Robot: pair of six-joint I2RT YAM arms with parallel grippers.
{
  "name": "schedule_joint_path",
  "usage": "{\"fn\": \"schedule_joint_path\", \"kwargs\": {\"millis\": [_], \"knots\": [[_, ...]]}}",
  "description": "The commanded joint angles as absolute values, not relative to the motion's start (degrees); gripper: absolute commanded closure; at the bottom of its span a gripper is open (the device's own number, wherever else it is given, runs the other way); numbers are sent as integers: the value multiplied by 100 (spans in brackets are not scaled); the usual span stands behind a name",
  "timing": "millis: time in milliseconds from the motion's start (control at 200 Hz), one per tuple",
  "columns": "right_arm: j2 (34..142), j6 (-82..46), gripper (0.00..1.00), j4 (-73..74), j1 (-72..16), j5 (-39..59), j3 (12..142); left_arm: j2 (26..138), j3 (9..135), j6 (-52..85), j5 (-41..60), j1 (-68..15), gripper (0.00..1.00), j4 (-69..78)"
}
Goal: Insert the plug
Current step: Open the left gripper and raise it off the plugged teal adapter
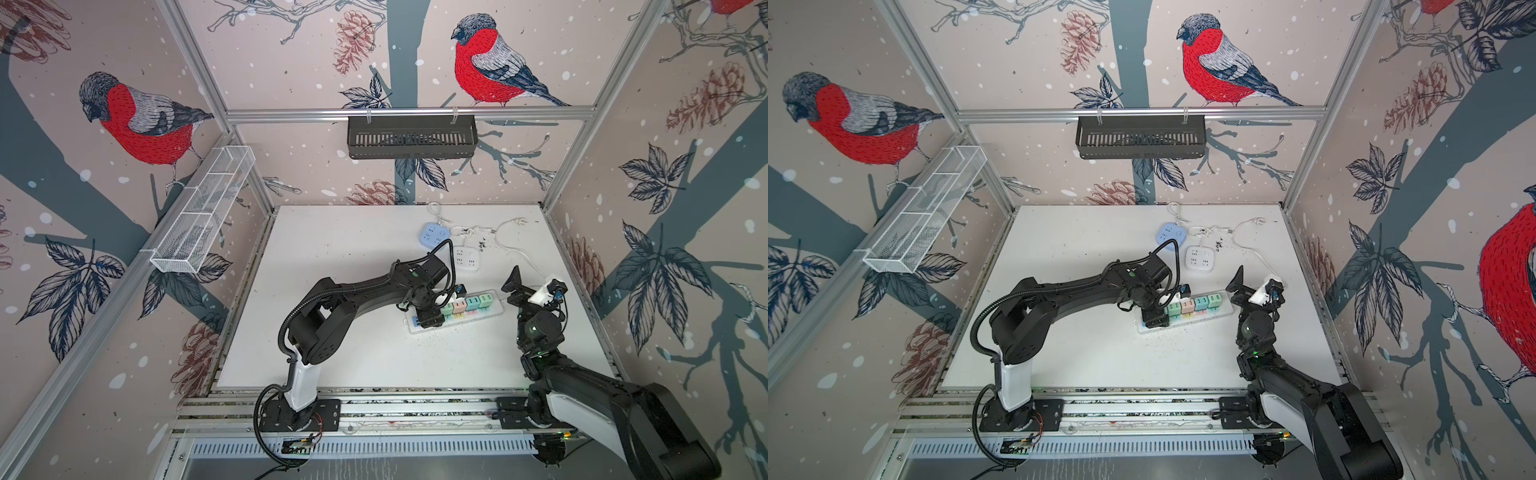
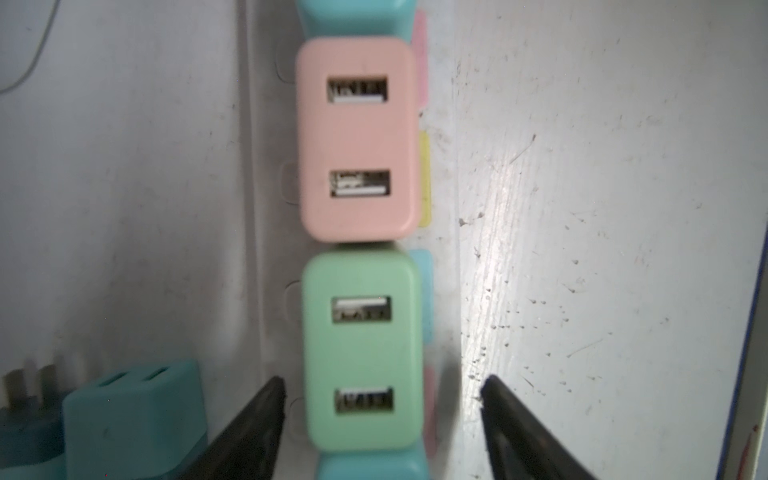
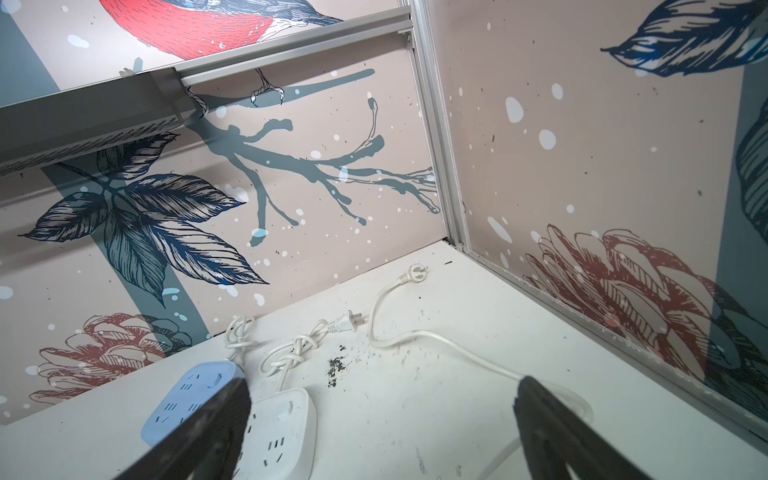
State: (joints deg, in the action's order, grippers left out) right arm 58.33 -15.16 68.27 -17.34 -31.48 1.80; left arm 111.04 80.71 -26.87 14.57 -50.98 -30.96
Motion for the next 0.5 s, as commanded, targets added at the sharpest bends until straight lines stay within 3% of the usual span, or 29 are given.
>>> {"fn": "schedule_joint_path", "kwargs": {"millis": [0, 205, 370, 495], "knots": [[5821, -1572, 0, 7057, -1739, -3250, 161, 10718, 8006, -2716, 1588, -5106, 1, -2768], [5823, -1671, 0, 7002, -1725, -3374, 182, 9439, 7268, -2566, 1440, -5089, 1, -1620], [5898, -1841, 0, 6667, -1697, -3434, 368, 8142, 5803, -1289, 489, -4629, 1, 762], [5965, -1771, 0, 6189, -1679, -3311, 715, 7282, 4732, -394, 1111, -3897, 1, 2014]]}}
